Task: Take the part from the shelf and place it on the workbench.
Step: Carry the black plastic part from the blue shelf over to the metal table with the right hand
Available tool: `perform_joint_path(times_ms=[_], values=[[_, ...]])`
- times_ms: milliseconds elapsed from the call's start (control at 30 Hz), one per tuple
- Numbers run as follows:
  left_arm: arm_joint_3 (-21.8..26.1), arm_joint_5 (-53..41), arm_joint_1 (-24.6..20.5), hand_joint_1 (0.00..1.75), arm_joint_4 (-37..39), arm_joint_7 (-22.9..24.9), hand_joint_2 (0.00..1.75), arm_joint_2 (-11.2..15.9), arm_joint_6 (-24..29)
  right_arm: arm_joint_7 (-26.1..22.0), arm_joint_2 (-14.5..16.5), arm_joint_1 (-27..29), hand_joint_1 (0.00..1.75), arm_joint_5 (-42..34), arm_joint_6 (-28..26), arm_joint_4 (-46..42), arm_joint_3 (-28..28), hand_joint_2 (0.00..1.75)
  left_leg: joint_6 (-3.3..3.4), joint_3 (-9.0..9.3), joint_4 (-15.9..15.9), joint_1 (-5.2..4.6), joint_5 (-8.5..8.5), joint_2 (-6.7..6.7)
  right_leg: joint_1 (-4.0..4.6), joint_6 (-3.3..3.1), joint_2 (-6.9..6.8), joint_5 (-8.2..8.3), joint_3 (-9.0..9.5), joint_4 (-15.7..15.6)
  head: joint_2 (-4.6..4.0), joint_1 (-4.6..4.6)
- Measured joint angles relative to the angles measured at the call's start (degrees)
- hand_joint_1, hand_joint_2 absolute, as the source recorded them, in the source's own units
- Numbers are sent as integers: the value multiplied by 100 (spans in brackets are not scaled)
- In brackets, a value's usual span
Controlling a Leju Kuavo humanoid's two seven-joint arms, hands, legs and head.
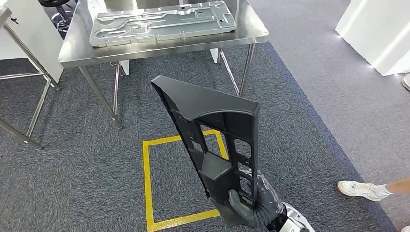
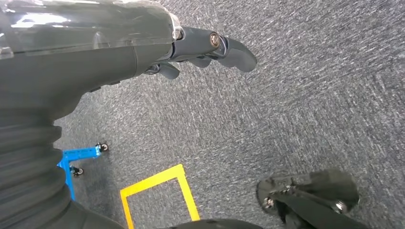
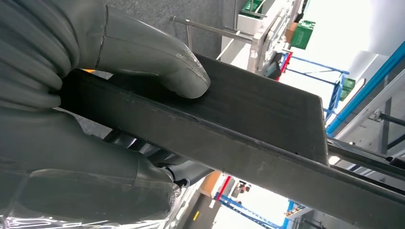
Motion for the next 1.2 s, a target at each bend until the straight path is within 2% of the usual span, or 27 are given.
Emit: perform_joint_path(times_ms=[33, 67, 133, 167, 200, 233, 300, 367, 400, 467, 500, 533, 600, 667, 700, 733, 800, 833, 867, 933, 967, 1000, 1067, 1100, 1133, 1167, 1200], values=[[0, 5, 3, 0, 0, -2, 175, 2, 1, -7, -3, -2, 175, -8, 0, 16, -2, 175, -8, -66, 81, 1, 48, 0, 2, -1, 6, -15, 13, 5, 0, 0], [0, 11, 5, 0, 0, -3, 175, 4, 1, -14, -6, -4, 175, -14, 0, 30, -3, 175, -11, -21, -68, 5, 205, 0, 2, 6, 13, -35, 34, 13, 0, 0], [0, 25, 9, 0, 0, -3, 175, 5, 1, -28, -14, -21, 175, -21, -2, 48, -4, 175, -4, 284, -777, 22, 628, -2, 4, 36, 28, -90, 85, 34, 0, 0], [0, 31, 8, 0, 0, -2, 175, 5, 1, -37, -16, -34, 175, -25, -4, 55, -5, 175, 18, 435, -1117, 27, 755, -7, 16, 61, 37, -122, 96, 59, 0, 1], [0, 36, 8, 0, 0, -1, 175, 5, 1, -44, -17, -47, 175, -28, -7, 61, -6, 175, 51, 526, -1330, 29, 808, -13, 29, 86, 43, -144, 96, 77, 0, 1], [0, 39, 11, 0, 0, 0, 175, 5, 1, -51, -19, -55, 175, -31, -9, 66, -6, 175, 90, 561, -1417, 23, 793, -19, 41, 112, 48, -158, 88, 87, 0, 1], [0, 42, 15, 0, 0, 2, 175, 2, 1, -60, -22, -65, 175, -34, -11, 68, -8, 175, 171, 567, -1445, 20, 779, -22, 49, 165, 51, -175, 82, 91, 0, 2], [0, 42, 9, 0, 0, 1, 175, -5, 1, -65, -25, -78, 175, -37, -14, 68, -10, 175, 235, 600, -1473, 38, 772, -18, 36, 231, 40, -283, 19, 261, 0, 2], [0, 41, 6, 0, 0, 1, 175, -8, 1, -67, -26, -85, 175, -38, -17, 69, -12, 175, 261, 620, -1484, 48, 765, -14, 24, 263, 35, -413, -106, 515, 0, 2], [0, 40, 6, 0, 0, 1, 175, -8, 1, -71, -27, -90, 175, -40, -23, 78, -14, 175, 293, 642, -1485, 45, 734, -6, 1, 307, 28, -731, -555, 1311, 0, 2], [0, 40, 9, 0, 0, 1, 175, -8, 1, -70, -28, -88, 175, -40, -25, 87, -15, 175, 300, 655, -1485, 42, 718, -4, -7, 317, 27, -812, -773, 1652, 0, 2], [0, 40, 12, 0, 0, 1, 175, -8, 1, -70, -29, -86, 175, -40, -26, 95, -15, 175, 302, 666, -1485, 41, 705, -4, -11, 321, 27, -837, -922, 1868, 0, 2], [0, 40, 15, 0, 0, 1, 175, -8, 1, -69, -30, -85, 175, -40, -26, 103, -15, 175, 302, 682, -1484, 40, 692, -6, -13, 320, 26, -787, -1013, 1959, 0, 2], [0, 40, 15, 0, 0, 1, 175, -8, 1, -69, -30, -85, 175, -40, -26, 105, -15, 175, 301, 685, -1484, 40, 690, -7, -13, 319, 26, -766, -1011, 1943, 0, 2], [0, 40, 15, 0, 0, 1, 175, -8, 1, -69, -31, -86, 175, -40, -26, 108, -16, 175, 298, 701, -1484, 40, 681, -10, -13, 313, 26, -661, -968, 1821, 0, 2], [0, 40, 14, 0, 0, 1, 175, -8, 1, -69, -31, -86, 175, -40, -26, 110, -16, 175, 293, 727, -1485, 39, 666, -14, -13, 300, 26, -498, -883, 1602, 0, 2], [0, 41, 9, 0, 0, 1, 175, -13, 1, -69, -34, -94, 175, -40, -26, 116, -18, 175, 227, 808, -1501, 30, 594, -20, 29, 212, 18, -71, -524, 726, 0, 1], [0, 41, 6, 0, 0, 1, 175, -14, 1, -69, -37, -96, 175, -40, -26, 117, -19, 175, 185, 842, -1519, 26, 563, -19, 52, 164, 17, 44, -383, 398, 0, 1], [0, 41, 0, 0, 0, 2, 175, -14, 2, -69, -39, -98, 175, -40, -26, 117, -20, 175, 134, 880, -1539, 10, 529, -14, 57, 115, 19, 104, -267, 146, 0, 1], [0, 40, -10, 0, 0, -1, 175, -9, 3, -69, -43, -97, 175, -40, -26, 115, -22, 175, 75, 889, -1444, -2, 445, -9, 22, 61, 22, 96, -181, 68, 0, 0], [0, 40, -18, 0, 0, -3, 175, -7, 3, -69, -43, -101, 175, -40, -26, 114, -22, 175, 51, 809, -1242, -6, 337, -8, 4, 33, 17, 90, -130, 33, 0, -2], [0, 42, -24, 0, 0, -6, 175, -4, 3, -69, -44, -103, 175, -41, -26, 115, -22, 175, 35, 643, -906, 2, 186, -10, 6, 10, 9, 73, -91, 18, 0, -2], [0, 45, -26, 0, 0, -4, 175, 2, 3, -69, -45, -102, 175, -41, -28, 120, -22, 175, 9, 195, -133, 7, -81, -10, 20, -24, 7, 24, -43, 20, 0, -4], [0, 46, -18, 0, 0, 0, 175, 7, 2, -69, -45, -98, 175, -40, -31, 122, -22, 175, 3, 40, 75, 7, -80, -10, 27, -30, 15, -5, -14, 23, 0, -4], [0, 46, -8, 0, 0, 5, 175, 9, 2, -69, -45, -96, 175, -40, -37, 124, -22, 175, 4, -8, 54, 7, 46, -10, 32, -32, 26, -36, 22, 27, 0, -4], [0, 46, 0, 0, 0, 11, 175, 10, 1, -69, -45, -95, 175, -40, -45, 125, -22, 175, 11, 57, -193, 7, 274, -10, 34, -27, 37, -72, 69, 32, 0, -4], [0, 45, 5, 0, 0, 17, 175, 11, 0, -69, -45, -94, 175, -40, -56, 125, -22, 175, 25, 193, -596, 7, 547, -10, 35, -17, 45, -116, 122, 38, 0, -4]])
